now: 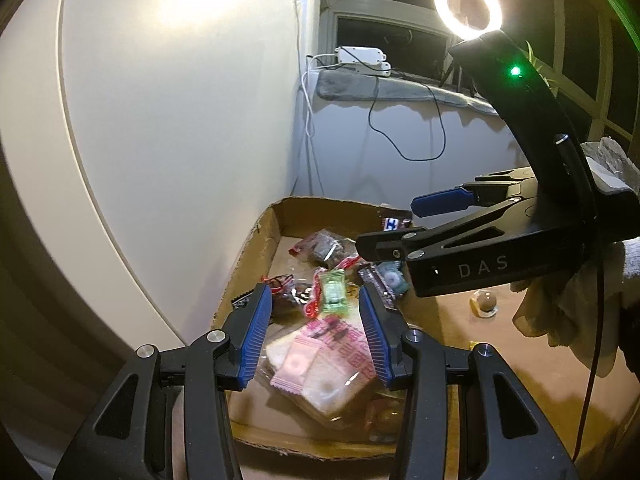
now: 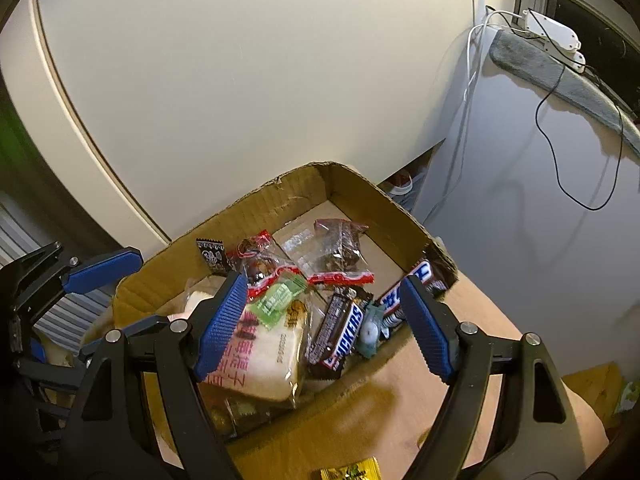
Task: Organize snacks
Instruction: 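Move the left tool to the yellow candy while the right tool approaches the round chocolate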
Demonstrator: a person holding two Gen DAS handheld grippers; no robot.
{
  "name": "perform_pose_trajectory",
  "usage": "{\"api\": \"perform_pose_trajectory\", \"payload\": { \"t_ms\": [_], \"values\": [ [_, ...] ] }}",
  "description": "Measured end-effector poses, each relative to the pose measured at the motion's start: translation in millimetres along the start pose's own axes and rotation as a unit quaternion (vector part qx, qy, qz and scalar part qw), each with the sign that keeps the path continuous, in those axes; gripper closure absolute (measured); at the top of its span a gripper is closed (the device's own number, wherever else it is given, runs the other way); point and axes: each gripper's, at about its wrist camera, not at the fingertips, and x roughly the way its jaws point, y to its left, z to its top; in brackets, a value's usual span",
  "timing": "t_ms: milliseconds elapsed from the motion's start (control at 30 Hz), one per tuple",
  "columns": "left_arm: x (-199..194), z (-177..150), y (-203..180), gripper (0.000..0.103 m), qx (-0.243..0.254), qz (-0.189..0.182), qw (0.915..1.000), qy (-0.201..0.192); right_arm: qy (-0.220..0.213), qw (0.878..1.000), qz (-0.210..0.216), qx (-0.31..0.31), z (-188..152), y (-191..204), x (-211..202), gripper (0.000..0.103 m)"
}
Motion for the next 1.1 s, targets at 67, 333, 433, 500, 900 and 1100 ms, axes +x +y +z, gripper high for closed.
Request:
{"api": "perform_pose_trajectory", "payload": {
  "t_ms": [67, 333, 433, 500, 900, 1100],
  "values": [
    [-2.2, -0.5, -4.7, 0.059, 0.004, -0.002, 1.0, -0.002, -0.002, 1.0, -0.004, 0.0, -3.8, -2.3, -5.7, 0.022],
    [-13.6, -6.1, -27.5, 0.059, 0.006, -0.03, 0.9995, -0.005, -0.006, 1.0, -0.018, 0.004, -25.6, -20.9, -32.5, 0.022],
    [-17.5, -9.3, -37.0, 0.059, 0.004, -0.046, 0.9989, -0.003, -0.01, 1.0, -0.023, 0.011, -37.6, -33.4, -44.3, 0.022],
    [-19.5, -11.5, -46.0, 0.059, 0.007, -0.058, 0.9983, -0.001, -0.014, 0.999, -0.027, 0.02, -45.6, -42.9, -51.6, 0.022],
    [-23.0, -33.3, -115.6, 0.059, 0.041, -0.135, 0.9895, 0.029, -0.004, 0.997, -0.048, 0.064, -98.7, -99.6, -69.8, 0.022],
    [-3.2, -49.7, -144.1, 0.059, 0.05, -0.16, 0.9836, 0.067, 0.018, 0.995, -0.031, 0.091, -118.0, -118.3, -55.3, 0.022]
  ]
}}
